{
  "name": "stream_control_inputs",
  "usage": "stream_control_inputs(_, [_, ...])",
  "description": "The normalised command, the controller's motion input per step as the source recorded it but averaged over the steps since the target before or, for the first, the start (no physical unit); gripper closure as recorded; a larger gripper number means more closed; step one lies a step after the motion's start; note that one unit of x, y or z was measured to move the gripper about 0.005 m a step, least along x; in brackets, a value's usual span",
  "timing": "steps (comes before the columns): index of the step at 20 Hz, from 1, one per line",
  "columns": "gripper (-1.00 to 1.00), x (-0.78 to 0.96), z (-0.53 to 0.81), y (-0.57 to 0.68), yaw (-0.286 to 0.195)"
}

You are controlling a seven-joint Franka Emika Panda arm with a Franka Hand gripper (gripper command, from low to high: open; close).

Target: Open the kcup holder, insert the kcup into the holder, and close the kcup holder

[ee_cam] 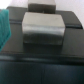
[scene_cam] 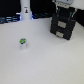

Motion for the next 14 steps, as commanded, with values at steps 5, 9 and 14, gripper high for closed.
stream_control_inputs(5, [-1.0,-0.23,-0.38,0.24,-0.02])
stream_control_inputs(9, [-1.0,-0.32,-0.39,0.05,-0.022])
stream_control_inputs(14, [-1.0,-0.38,-0.4,-0.01,-0.017])
